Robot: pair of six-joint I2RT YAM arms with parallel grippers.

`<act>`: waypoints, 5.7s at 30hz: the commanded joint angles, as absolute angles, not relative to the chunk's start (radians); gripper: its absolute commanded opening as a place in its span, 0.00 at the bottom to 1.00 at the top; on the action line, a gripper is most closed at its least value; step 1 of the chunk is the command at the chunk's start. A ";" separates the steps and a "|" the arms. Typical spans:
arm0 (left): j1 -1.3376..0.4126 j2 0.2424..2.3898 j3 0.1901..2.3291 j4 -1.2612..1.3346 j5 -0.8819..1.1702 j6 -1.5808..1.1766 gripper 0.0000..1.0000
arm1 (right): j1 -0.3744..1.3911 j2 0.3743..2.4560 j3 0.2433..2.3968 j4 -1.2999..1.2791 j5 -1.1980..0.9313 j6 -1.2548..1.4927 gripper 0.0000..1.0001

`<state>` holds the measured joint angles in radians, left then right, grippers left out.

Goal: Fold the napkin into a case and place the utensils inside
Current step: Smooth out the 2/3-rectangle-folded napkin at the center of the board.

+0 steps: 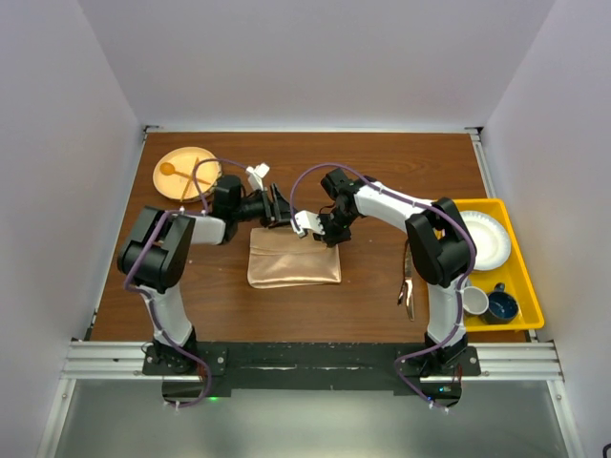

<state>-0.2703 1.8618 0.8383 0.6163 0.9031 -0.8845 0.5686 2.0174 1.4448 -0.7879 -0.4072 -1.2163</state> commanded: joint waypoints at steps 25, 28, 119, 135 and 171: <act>-0.414 2.037 1.045 0.689 0.776 -0.996 0.19 | 0.558 2.066 1.407 -0.796 -0.310 -1.272 0.00; -0.432 2.062 1.054 0.693 0.758 -1.008 0.15 | 0.557 2.062 1.407 -0.801 -0.310 -1.273 0.00; -0.451 2.201 1.104 0.354 0.574 -0.776 0.00 | 0.365 2.074 1.525 -0.785 -0.632 0.084 0.15; -0.456 2.099 1.048 0.657 0.649 -0.914 0.15 | 0.365 2.141 1.420 -0.736 -0.542 0.014 0.00; -0.538 2.269 1.173 0.299 0.483 -0.798 0.00 | 0.342 1.959 1.519 -0.813 -0.687 -0.041 0.30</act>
<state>-0.5415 2.1925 1.1873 0.4534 0.5713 -0.8864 0.3489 2.0689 1.4384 -0.7528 -0.6567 0.0109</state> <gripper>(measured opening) 0.014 0.229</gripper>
